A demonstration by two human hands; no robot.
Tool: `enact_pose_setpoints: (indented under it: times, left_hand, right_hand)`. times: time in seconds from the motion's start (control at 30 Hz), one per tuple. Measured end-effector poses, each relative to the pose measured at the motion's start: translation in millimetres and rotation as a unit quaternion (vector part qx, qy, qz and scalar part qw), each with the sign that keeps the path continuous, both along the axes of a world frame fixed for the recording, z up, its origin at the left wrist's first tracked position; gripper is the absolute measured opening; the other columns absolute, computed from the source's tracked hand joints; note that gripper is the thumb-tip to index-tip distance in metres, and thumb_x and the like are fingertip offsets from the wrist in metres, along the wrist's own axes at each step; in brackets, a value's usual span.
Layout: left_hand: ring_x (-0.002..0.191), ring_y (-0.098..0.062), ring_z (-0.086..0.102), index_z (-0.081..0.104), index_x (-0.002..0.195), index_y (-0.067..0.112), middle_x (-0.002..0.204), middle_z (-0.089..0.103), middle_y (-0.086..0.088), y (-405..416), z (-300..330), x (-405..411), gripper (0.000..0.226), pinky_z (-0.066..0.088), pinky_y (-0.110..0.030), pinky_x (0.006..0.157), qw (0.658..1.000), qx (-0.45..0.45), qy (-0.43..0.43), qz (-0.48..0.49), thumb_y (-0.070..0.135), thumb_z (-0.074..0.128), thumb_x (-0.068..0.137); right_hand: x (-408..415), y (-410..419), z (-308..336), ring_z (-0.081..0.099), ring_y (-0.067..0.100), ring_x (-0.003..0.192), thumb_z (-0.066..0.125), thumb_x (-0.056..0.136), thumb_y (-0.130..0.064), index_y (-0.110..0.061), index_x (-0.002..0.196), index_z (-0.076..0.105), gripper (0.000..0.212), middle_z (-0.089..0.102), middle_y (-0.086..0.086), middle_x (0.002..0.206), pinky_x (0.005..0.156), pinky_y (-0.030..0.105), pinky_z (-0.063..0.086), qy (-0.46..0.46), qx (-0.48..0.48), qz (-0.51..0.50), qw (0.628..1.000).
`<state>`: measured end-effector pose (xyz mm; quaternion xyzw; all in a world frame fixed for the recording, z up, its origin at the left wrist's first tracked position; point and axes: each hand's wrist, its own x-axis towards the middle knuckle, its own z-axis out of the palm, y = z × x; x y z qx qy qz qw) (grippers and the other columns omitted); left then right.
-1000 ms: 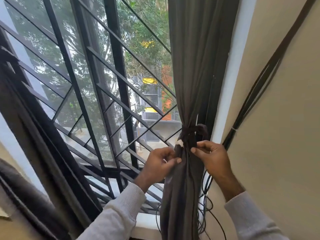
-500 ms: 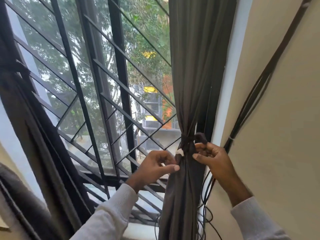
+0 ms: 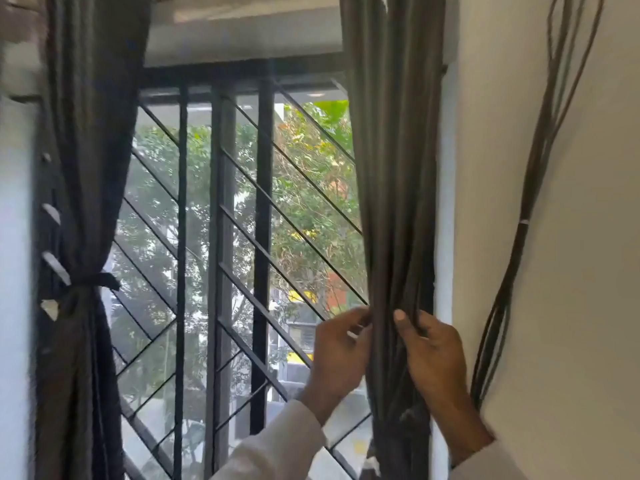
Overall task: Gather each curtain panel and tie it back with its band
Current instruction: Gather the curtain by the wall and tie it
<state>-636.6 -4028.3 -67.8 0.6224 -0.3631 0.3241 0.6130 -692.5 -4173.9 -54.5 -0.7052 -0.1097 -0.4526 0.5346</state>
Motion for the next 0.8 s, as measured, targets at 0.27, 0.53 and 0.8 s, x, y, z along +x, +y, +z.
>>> enact_pose_setpoints:
  times: [0.27,0.53,0.8]
  left_hand:
    - [0.094,-0.019,0.074,0.082,0.118,0.023,0.106,0.082,0.0,41.9,12.4,14.1,0.024,0.063,-0.049,0.082,0.997,0.068,0.02,0.009,0.033,0.064,0.105]
    - [0.079,-0.006,0.07,0.08,0.104,0.025,0.09,0.077,0.012,197.8,26.5,31.9,0.01,0.058,-0.029,0.069,0.975,-0.054,-0.022,0.215,0.028,0.072,0.1]
    - [0.102,-0.03,0.065,0.069,0.113,0.013,0.108,0.067,-0.003,424.0,50.3,49.4,0.011,0.052,-0.045,0.093,0.847,-0.145,-0.213,0.464,0.015,0.065,0.103]
  right_hand:
    - [5.5,19.1,8.6,0.064,0.029,0.089,0.079,0.088,-0.027,-0.012,0.123,0.067,0.04,0.068,0.012,0.105,0.08,0.031,0.049,-0.066,0.001,-0.173,0.983]
    - [6.6,167.5,32.7,0.059,0.043,0.093,0.062,0.099,-0.014,-0.001,0.105,0.07,0.017,0.062,0.018,0.097,0.089,0.054,0.046,-0.32,-0.206,-0.196,0.904]
    - [123.7,369.6,34.8,0.058,0.014,0.084,0.069,0.094,-0.021,-0.012,0.104,0.07,0.014,0.06,-0.007,0.095,0.08,0.035,0.049,-0.22,-0.113,0.036,0.968]
